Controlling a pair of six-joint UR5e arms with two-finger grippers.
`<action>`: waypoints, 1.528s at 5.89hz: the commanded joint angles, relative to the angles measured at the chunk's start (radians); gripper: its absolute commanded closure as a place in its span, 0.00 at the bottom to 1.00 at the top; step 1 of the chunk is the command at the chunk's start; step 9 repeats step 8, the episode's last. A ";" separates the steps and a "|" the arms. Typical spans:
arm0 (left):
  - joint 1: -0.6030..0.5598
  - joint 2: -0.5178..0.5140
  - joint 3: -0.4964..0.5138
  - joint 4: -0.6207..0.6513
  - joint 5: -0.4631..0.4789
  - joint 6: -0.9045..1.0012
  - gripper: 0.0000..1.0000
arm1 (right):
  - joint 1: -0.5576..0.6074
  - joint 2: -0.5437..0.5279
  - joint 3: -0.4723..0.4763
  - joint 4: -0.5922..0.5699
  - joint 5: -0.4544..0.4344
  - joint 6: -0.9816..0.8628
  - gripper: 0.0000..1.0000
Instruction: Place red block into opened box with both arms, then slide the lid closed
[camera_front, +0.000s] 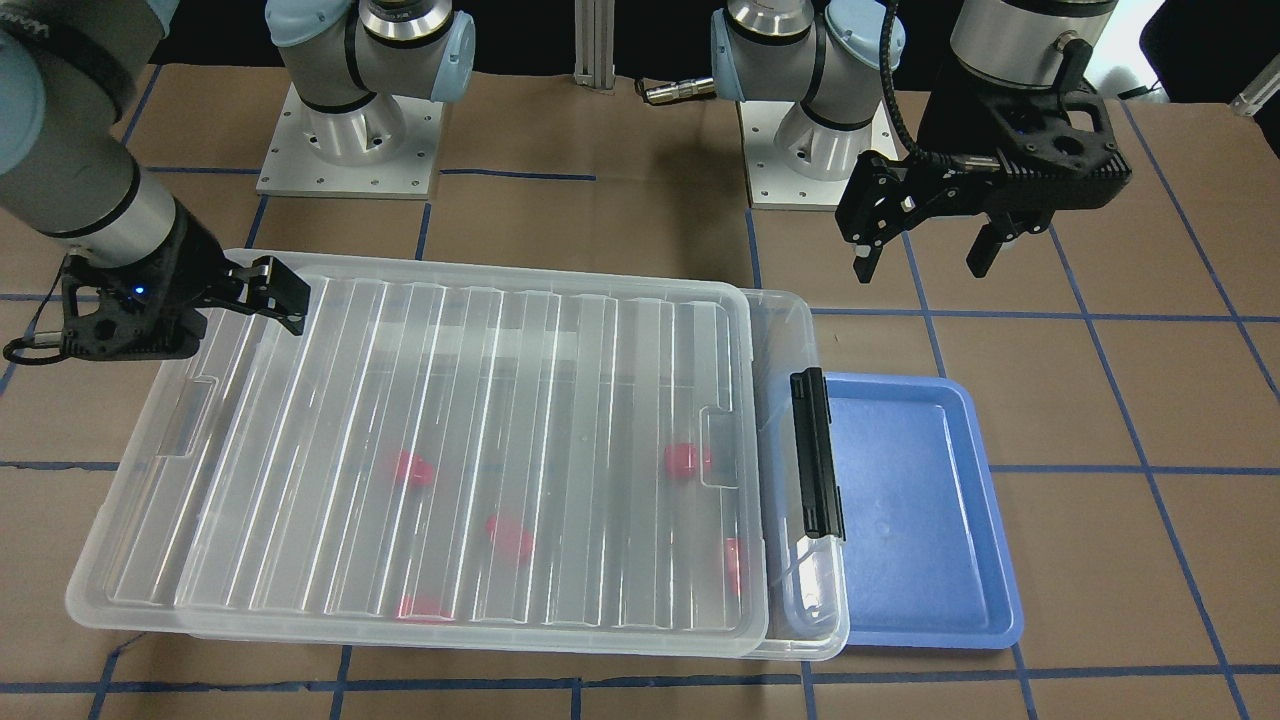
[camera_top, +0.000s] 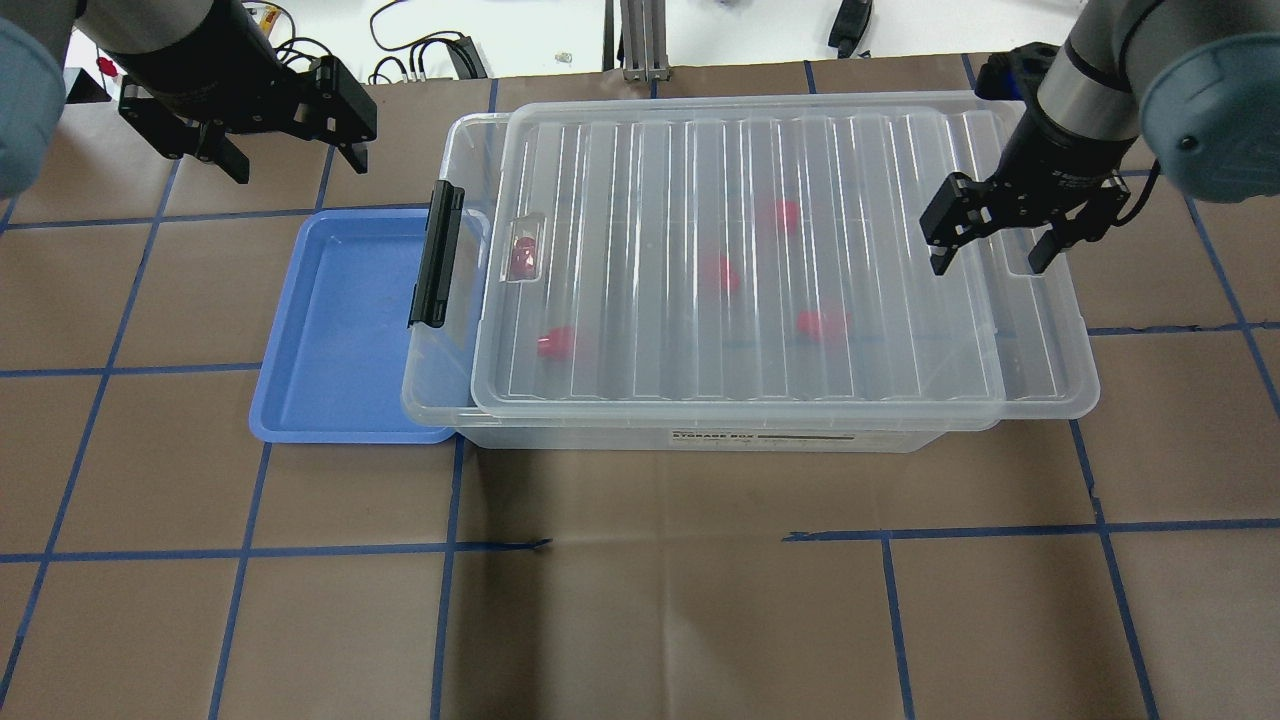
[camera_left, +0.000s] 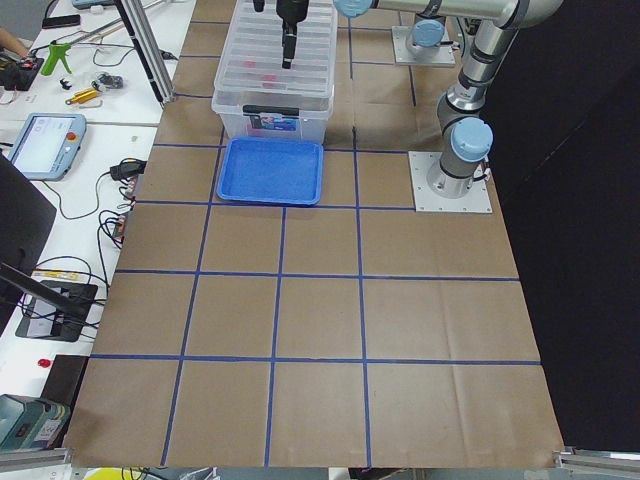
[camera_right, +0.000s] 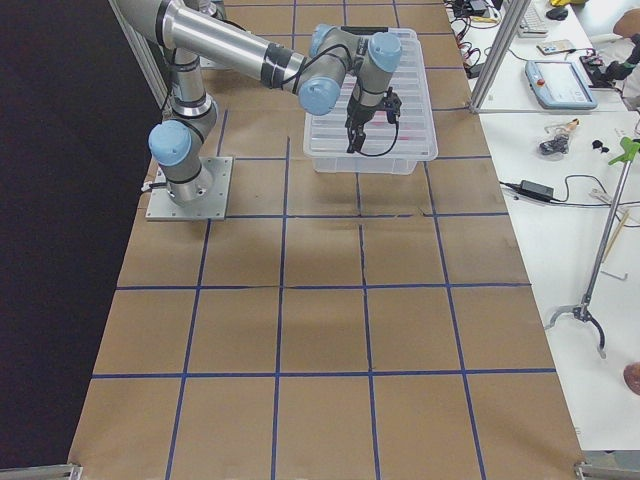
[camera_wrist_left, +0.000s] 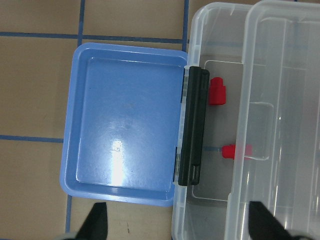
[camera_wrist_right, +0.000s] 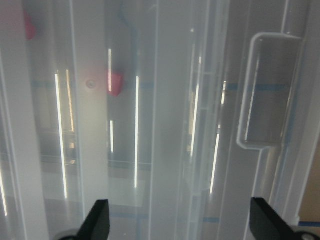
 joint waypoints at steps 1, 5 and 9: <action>0.000 0.000 0.000 0.000 0.000 0.000 0.01 | 0.104 -0.014 -0.081 0.055 -0.003 0.185 0.00; 0.000 0.000 0.000 0.000 0.000 0.000 0.01 | 0.104 0.003 -0.223 0.236 -0.061 0.221 0.00; 0.000 0.000 0.000 0.000 0.000 0.002 0.01 | 0.104 0.003 -0.222 0.236 -0.057 0.221 0.00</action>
